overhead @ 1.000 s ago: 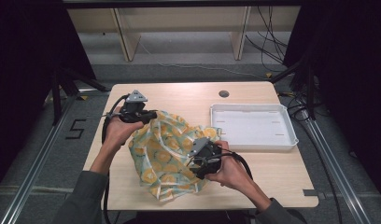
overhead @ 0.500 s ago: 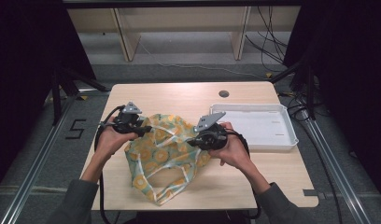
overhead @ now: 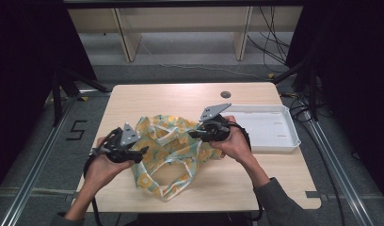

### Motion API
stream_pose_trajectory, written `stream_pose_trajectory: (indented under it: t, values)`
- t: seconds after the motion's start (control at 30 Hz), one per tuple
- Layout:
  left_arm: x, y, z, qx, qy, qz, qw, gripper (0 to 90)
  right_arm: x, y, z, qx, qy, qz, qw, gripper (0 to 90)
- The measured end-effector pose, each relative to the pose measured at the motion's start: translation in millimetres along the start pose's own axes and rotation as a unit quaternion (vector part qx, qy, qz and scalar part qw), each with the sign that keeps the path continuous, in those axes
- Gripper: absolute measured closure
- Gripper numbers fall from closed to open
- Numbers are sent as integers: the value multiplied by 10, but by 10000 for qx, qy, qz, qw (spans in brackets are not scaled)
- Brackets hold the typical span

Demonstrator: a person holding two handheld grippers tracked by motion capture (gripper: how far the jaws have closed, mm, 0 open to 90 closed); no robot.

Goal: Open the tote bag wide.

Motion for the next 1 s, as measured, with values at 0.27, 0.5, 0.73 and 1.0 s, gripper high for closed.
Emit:
stream_pose_trajectory:
  t: [0.27,0.5,0.73,1.0]
  values:
    - [-10,536,-224,-830,518,399,9944,413,57,-19,40,150,27,-46,9999,900]
    - [-37,499,-148,-564,965,189,9936,827,140,-24,17,111,69,-102,9999,900]
    - [-318,282,55,5,308,101,9995,893,339,-37,9,137,127,-487,9986,900]
    - [-757,352,186,243,-361,366,9984,866,654,-51,-130,37,452,-973,9942,900]
Point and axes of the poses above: each handheld gripper's, and its own axes: y roughly forward along the jaws, z roughly out of its top, x roughly to its right, the point moved 5 cm from there along y, roughly forward along the jaws, and after that the axes turned 9 degrees about x, right-handed, at the moved point
